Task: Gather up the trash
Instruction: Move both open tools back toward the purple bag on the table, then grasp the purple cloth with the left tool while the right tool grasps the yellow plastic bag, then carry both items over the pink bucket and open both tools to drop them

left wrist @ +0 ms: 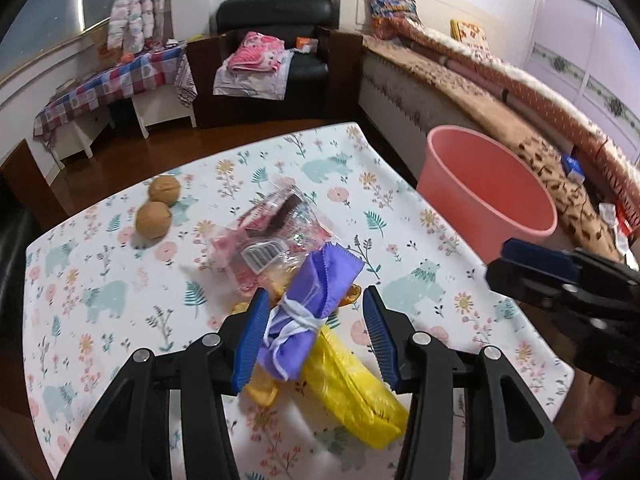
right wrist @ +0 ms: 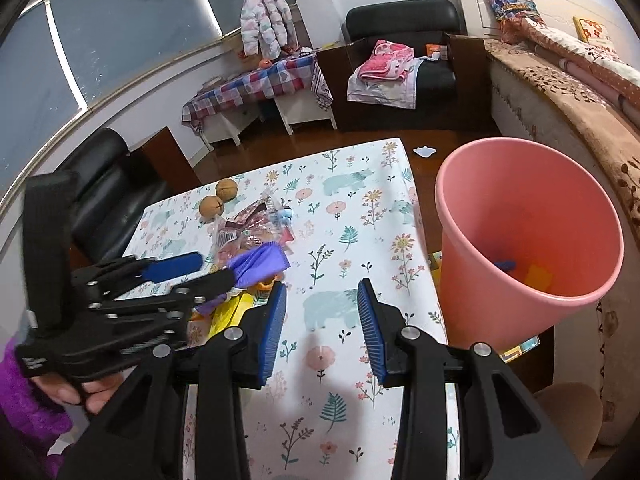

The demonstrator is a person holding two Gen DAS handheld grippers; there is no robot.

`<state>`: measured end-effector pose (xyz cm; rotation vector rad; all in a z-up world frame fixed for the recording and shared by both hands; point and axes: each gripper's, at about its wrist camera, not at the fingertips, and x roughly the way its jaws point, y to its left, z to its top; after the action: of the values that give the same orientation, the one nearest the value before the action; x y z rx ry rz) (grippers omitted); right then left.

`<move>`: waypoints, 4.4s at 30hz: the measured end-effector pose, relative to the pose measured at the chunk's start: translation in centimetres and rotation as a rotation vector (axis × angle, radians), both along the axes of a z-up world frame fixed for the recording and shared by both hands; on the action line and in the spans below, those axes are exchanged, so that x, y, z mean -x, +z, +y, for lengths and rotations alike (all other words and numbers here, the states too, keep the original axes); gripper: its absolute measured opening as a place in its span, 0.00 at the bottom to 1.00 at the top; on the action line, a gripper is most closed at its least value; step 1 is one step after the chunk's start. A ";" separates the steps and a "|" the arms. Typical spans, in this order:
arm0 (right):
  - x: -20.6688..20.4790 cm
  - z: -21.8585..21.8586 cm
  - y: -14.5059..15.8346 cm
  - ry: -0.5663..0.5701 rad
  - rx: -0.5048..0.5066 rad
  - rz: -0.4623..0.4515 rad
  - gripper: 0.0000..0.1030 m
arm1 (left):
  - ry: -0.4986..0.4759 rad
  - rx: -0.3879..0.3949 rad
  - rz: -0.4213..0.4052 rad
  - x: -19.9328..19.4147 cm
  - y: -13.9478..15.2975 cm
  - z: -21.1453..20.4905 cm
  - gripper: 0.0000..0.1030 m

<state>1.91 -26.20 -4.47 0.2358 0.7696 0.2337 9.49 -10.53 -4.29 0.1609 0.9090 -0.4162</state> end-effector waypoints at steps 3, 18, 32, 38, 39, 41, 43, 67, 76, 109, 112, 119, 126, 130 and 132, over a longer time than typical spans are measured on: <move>-0.1 -0.2 -0.2 -0.001 -0.016 0.020 0.37 | -0.014 -0.029 0.009 -0.5 -1.0 -0.7 0.36; -1.0 4.0 -1.4 0.159 -0.061 0.139 0.37 | 0.152 0.127 0.019 0.1 1.2 6.3 0.10; -2.2 10.2 -3.7 0.312 -0.050 0.268 0.37 | 0.264 0.210 -0.006 1.8 2.5 10.8 0.10; -2.7 11.7 -4.2 0.308 0.017 0.284 0.37 | 0.270 0.223 -0.003 1.9 2.5 11.0 0.10; -2.7 11.7 -4.5 0.299 0.021 0.294 0.37 | 0.269 0.222 -0.002 1.9 2.5 11.0 0.10; -2.9 11.4 -4.9 0.284 0.021 0.304 0.36 | 0.268 0.221 -0.002 1.9 2.5 11.0 0.10; -2.8 11.1 -4.9 0.283 0.000 0.296 0.24 | 0.269 0.223 -0.002 1.9 2.5 11.0 0.10; -2.0 2.1 0.5 -0.043 0.036 0.015 0.17 | 0.195 0.257 -0.034 1.6 5.3 6.9 0.10; -1.6 -2.4 1.7 -0.183 0.045 -0.047 0.17 | 0.104 0.263 -0.062 0.9 6.9 2.4 0.10; -1.7 -15.5 -0.9 -0.507 0.007 -0.057 0.17 | -0.137 0.237 -0.007 -4.5 5.0 -18.5 0.11; -1.9 -15.9 -1.1 -0.511 0.011 -0.055 0.17 | -0.130 0.230 0.010 -5.1 4.3 -19.1 0.11; -2.4 -16.1 -1.5 -0.513 -0.001 -0.047 0.17 | -0.122 0.228 0.028 -6.0 3.3 -19.8 0.28; -2.5 -16.4 -1.8 -0.513 -0.029 -0.047 0.28 | -0.121 0.242 0.025 -5.8 3.6 -19.3 0.39; -2.5 -16.1 -1.6 -0.514 -0.011 -0.050 0.28 | -0.127 0.243 -0.002 -5.2 4.4 -18.8 0.40; -2.3 -15.9 -1.4 -0.514 -0.007 -0.057 0.28 | -0.130 0.237 -0.021 -4.8 4.9 -18.4 0.40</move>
<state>4.21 -42.06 -5.88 0.4227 0.6287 -0.2422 14.30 -28.98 0.60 0.0069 0.8239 -0.6385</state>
